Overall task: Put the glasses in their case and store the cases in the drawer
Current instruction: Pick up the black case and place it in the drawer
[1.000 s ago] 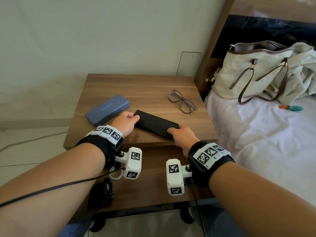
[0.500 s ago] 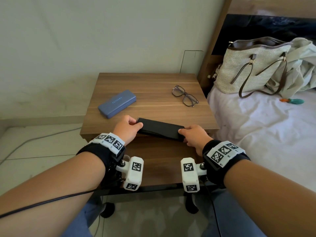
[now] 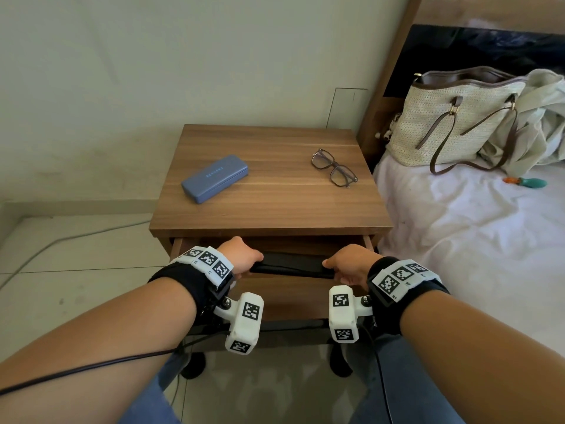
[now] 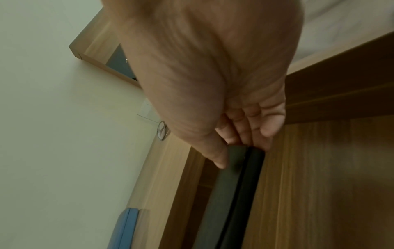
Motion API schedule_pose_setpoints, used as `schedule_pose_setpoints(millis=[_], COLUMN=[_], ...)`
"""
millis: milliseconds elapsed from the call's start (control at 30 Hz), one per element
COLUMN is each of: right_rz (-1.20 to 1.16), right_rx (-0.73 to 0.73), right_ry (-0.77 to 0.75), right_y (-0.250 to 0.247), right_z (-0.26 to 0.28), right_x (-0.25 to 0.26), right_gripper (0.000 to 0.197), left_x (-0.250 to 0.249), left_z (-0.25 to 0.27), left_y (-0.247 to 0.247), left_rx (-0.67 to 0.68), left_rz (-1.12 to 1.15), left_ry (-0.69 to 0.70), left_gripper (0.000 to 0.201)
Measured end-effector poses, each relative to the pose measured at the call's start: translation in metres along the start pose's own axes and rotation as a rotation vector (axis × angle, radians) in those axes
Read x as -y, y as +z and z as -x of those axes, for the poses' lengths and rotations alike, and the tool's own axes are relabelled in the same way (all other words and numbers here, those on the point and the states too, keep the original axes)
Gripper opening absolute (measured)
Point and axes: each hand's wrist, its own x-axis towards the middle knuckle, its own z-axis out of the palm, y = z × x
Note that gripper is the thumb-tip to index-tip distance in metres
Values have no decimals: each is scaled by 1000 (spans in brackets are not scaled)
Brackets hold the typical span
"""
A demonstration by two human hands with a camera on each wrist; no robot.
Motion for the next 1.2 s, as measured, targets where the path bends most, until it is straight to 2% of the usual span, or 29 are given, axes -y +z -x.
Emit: schedule_pose_setpoints(millis=[167,367,500,633,833,933,1000,1033,1200], right_rz=[-30,-85,-96,-75,-47,-23,-35,-36,-9], right_rx=[20,62,27,25,46,37,38,41,26], right_ry=[21,26,38,60,96,100,106,101,94], right_y=[4,8,11,14,16,17,17,17,15], right_z=[-15,-40,-57,-76,-103,-109,-116,-118,-124], right_x=[-2,-5,-5,-6,-12,-14,-17,-17,-16], right_gripper=[23,21,23,22,25,8,37,42,44], left_x=[-3,-3,-1,-1,1,4,5,6,7], left_z=[-18,-46,-67,-86,-110,-120,-126,-129,-138], left_y=[7,20,29,35,46,51,55,57,64], left_rx=[65,116,144,142,172,170,168,171,189], left_rz=[87,248,206,262,294,323,338,345,326], left_ry=[-67,-159,-176,-205,-177,-177,-179,-180,-182], left_gripper=[23,23,28,25,29,36,37,38,45])
